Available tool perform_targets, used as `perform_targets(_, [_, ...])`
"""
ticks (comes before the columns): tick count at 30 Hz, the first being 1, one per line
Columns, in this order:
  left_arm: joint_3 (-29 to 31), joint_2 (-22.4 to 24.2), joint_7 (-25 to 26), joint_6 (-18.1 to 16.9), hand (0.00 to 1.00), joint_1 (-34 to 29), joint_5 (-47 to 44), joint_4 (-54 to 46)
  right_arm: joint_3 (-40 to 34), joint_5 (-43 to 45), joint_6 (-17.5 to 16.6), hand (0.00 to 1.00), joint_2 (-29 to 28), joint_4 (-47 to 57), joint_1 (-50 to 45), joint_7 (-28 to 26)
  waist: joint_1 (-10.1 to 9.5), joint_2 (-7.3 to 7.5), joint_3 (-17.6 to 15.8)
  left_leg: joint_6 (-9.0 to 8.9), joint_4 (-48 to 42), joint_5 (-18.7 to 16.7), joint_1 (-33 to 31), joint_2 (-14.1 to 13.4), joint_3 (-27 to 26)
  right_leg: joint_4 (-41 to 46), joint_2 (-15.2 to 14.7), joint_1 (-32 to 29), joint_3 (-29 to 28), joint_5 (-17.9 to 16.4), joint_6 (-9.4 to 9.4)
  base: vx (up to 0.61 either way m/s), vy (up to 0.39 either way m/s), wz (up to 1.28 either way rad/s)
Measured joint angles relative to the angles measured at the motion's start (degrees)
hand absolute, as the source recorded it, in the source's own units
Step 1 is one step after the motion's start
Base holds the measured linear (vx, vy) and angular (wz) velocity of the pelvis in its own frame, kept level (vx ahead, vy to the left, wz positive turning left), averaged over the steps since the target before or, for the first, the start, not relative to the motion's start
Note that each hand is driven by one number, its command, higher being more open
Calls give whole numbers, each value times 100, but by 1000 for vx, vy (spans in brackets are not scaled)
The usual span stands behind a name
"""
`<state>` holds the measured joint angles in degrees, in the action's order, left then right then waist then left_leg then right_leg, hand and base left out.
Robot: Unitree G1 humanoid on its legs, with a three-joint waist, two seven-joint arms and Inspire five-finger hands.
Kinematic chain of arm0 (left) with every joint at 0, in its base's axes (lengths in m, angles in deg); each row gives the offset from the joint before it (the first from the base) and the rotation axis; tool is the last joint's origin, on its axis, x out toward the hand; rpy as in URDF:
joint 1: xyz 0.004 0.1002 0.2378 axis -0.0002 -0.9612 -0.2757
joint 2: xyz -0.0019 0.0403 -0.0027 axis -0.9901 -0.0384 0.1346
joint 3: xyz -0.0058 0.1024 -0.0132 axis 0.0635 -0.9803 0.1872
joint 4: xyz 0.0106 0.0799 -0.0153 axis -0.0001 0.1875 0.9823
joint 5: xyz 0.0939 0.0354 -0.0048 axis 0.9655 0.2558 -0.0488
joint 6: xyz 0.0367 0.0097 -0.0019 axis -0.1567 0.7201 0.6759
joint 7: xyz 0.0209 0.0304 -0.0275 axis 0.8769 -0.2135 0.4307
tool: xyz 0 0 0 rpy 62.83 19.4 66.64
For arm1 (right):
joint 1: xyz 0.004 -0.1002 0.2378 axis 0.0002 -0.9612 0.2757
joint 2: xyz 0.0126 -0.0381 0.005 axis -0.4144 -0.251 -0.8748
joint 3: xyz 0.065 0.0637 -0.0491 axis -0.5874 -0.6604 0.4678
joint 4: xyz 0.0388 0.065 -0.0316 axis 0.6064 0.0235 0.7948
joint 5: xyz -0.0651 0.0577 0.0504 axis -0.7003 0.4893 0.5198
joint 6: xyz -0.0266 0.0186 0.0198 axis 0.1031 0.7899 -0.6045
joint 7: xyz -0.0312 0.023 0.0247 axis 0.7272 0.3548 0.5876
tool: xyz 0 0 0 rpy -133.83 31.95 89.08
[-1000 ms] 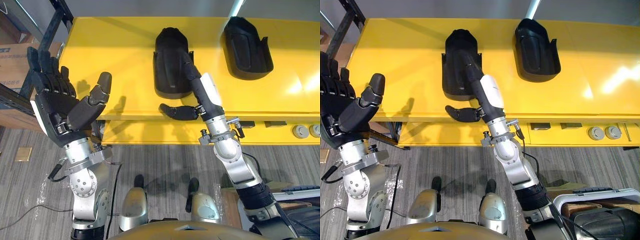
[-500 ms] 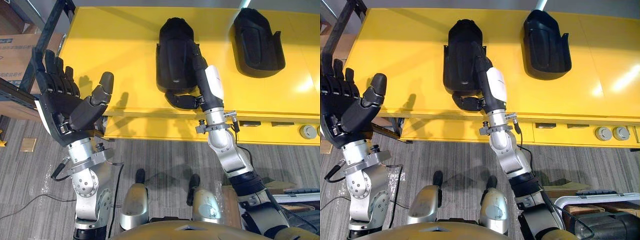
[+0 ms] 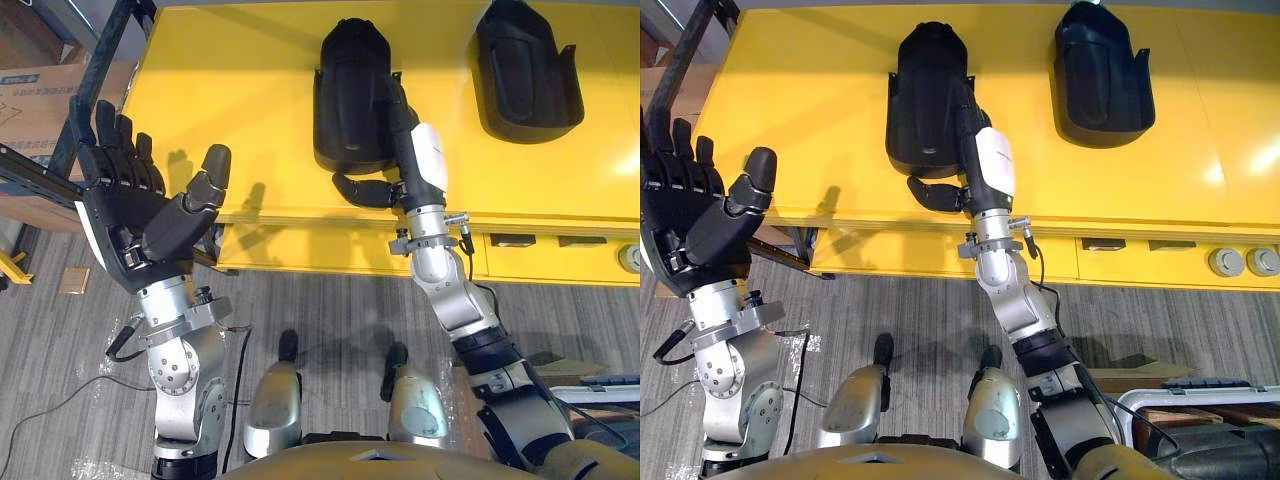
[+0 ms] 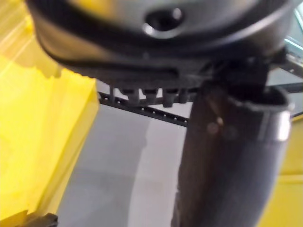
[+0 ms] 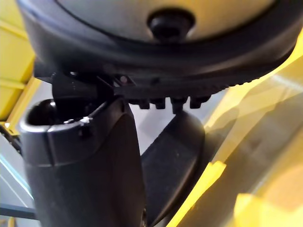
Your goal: Walk over and take three plastic housings, then place them on the shelf
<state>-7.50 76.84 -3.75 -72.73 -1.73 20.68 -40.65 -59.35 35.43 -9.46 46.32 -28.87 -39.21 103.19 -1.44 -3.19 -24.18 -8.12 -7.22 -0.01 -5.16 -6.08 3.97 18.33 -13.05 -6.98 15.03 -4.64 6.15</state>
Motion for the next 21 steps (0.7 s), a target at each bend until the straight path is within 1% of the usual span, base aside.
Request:
perform_targets(6, [5,9,-12,0,100,-6,-124,0,-39,3,68,100,3,-216,181,75,-6,-21,-11,11,132,121,29,55,57,212,-95,-90,30,-89,-6,-35,-11,6])
perform_targets(9, [6,9,-13,0,100,-19,-135,0,-68,35,79,100,3,-255,228,140,-5,-69,-50,16,157,167,19,74,64,253,-121,-127,32,-88,-5,-34,3,3])
perform_targets(21, [1,16,-93,0,100,-31,-164,4,-105,42,111,100,8,-810,703,359,9,-99,-63,52,254,296,-19,152,97,306,-208,-203,47,-81,-1,-13,5,2])
